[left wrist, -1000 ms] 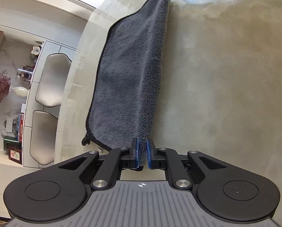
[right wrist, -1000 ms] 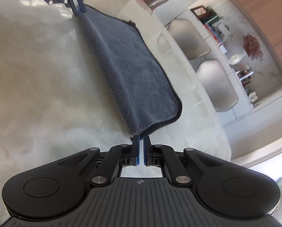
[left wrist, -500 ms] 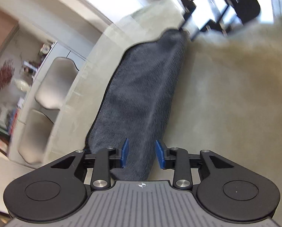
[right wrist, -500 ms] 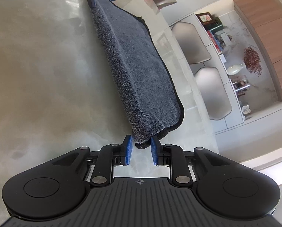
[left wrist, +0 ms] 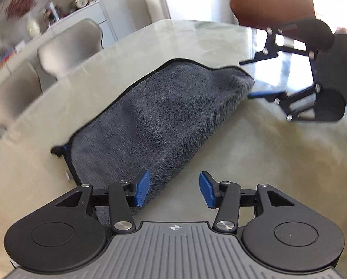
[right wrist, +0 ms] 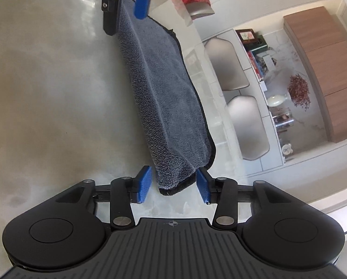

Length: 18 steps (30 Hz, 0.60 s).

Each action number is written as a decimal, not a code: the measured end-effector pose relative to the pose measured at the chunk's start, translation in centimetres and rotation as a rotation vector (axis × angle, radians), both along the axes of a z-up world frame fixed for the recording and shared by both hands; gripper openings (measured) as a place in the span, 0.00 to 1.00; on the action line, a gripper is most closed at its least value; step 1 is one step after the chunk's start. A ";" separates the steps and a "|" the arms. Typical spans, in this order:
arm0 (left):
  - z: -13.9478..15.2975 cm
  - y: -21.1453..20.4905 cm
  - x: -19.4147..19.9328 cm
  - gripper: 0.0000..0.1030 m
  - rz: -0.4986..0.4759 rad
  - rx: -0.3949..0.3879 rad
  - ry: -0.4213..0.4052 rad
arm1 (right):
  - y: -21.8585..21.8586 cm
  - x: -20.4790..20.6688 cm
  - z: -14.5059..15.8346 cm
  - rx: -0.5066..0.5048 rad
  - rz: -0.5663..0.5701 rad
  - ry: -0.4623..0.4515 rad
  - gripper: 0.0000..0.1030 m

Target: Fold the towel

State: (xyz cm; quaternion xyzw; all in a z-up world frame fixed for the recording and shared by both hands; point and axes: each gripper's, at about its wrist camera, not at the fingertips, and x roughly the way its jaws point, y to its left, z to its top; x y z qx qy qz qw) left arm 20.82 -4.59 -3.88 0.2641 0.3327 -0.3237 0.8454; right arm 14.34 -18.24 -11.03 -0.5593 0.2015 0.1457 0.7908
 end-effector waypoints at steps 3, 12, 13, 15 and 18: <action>0.3 0.4 0.3 0.50 0.053 -0.061 0.043 | -0.1 0.3 -0.1 0.005 -0.011 0.007 0.37; 0.5 2.1 0.8 0.55 0.226 -0.164 0.115 | 0.1 0.0 -0.2 0.038 -0.037 0.044 0.08; 0.5 2.4 0.9 0.55 0.248 -0.162 0.109 | 0.1 -0.1 -0.1 0.042 -0.040 0.043 0.08; 0.6 3.2 1.3 0.55 0.291 -0.189 0.113 | 0.2 -0.1 -0.2 0.040 -0.048 0.040 0.08; 1.0 4.7 2.4 0.57 0.347 -0.283 0.146 | 0.4 -0.1 -0.3 0.032 -0.058 0.038 0.08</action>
